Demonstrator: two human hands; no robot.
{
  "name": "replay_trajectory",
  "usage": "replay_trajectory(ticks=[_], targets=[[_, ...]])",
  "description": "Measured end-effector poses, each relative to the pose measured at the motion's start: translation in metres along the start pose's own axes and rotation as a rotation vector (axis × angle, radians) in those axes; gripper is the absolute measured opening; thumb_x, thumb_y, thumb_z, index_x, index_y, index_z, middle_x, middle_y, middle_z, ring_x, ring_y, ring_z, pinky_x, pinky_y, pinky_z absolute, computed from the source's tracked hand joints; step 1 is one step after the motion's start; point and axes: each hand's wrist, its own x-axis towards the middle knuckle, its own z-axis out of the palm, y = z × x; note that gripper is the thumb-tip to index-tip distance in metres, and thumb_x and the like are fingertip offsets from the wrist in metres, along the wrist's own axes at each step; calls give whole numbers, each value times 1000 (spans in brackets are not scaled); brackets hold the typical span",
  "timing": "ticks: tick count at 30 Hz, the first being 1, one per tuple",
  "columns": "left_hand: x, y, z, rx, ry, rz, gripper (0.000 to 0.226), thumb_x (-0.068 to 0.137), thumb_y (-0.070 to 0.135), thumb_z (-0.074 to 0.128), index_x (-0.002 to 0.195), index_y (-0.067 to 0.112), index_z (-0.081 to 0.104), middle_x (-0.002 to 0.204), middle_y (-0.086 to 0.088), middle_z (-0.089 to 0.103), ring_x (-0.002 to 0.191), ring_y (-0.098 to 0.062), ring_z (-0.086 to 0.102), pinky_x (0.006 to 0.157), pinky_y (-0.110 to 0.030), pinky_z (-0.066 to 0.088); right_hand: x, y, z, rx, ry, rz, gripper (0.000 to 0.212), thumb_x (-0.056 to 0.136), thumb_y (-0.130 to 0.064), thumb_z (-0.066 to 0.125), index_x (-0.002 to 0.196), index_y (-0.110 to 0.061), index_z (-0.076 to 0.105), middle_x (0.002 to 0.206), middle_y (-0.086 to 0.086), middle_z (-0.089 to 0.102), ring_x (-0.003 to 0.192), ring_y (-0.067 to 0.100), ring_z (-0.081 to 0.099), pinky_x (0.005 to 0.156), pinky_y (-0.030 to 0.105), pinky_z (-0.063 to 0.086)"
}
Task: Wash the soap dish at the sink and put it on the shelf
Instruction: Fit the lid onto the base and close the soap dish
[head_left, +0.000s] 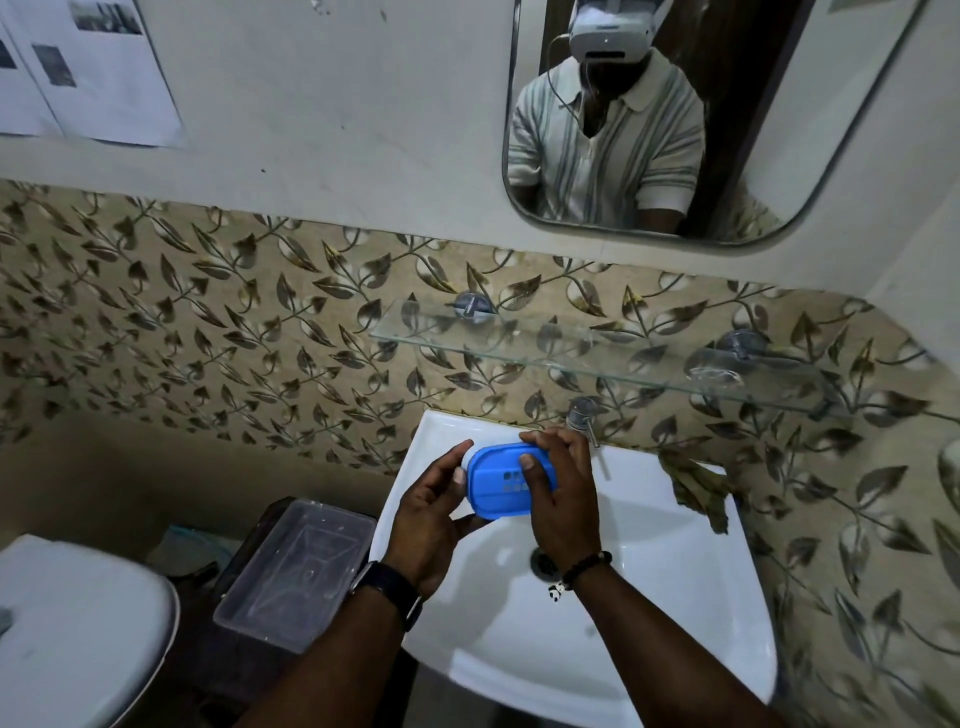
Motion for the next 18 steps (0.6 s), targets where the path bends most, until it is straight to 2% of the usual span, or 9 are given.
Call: replay_trajectory(ticks=[4, 6, 9, 11, 15, 16, 18], targets=[[-5, -2, 8, 66, 0, 51, 49, 84, 37, 74, 130, 26, 63, 130, -1, 66, 117, -26, 64, 85, -48, 58, -2, 2, 1, -58, -5, -27, 30, 100, -36, 47, 120, -22, 64, 121, -3, 44, 120, 25, 52, 99, 50, 48], [-4, -3, 10, 140, 6, 91, 56, 79, 32, 81, 131, 27, 61, 132, -5, 64, 119, -30, 61, 86, -49, 58, -2, 2, 0, -96, -19, -77, 30, 100, -34, 48, 123, -21, 62, 123, -4, 43, 120, 23, 51, 99, 49, 48], [0, -2, 7, 247, 3, 157, 50, 81, 16, 80, 126, 30, 63, 128, -3, 65, 120, -30, 60, 84, -48, 60, -2, -2, -2, -101, -15, -94, 37, 98, -36, 52, 132, -22, 53, 126, -8, 42, 122, 15, 49, 102, 40, 47], [3, 1, 4, 294, -28, 195, 48, 83, 14, 78, 126, 32, 63, 126, 1, 66, 119, -26, 60, 86, -46, 59, -1, -7, -3, -17, 2, -14, 50, 95, -44, 54, 138, -19, 48, 129, -6, 46, 123, 13, 49, 103, 34, 46], [7, 11, 3, 291, -86, 240, 52, 82, 25, 77, 130, 29, 59, 128, 0, 65, 120, -27, 60, 91, -49, 57, 0, -21, -10, 388, -27, 266, 86, 82, -75, 54, 145, -19, 41, 141, 0, 52, 129, 14, 52, 103, 26, 47], [8, 14, 1, 281, -96, 244, 53, 82, 27, 77, 131, 29, 58, 130, -1, 64, 121, -29, 59, 93, -51, 56, 1, -21, -13, 423, -74, 287, 89, 79, -76, 56, 145, -18, 42, 143, 1, 51, 130, 15, 52, 103, 29, 49], [11, 18, -1, 284, -121, 246, 55, 85, 29, 75, 136, 29, 54, 134, -2, 60, 124, -29, 57, 97, -54, 53, 3, -20, -19, 471, -193, 303, 84, 78, -71, 63, 141, -19, 45, 139, 4, 53, 125, 20, 57, 93, 40, 58]])
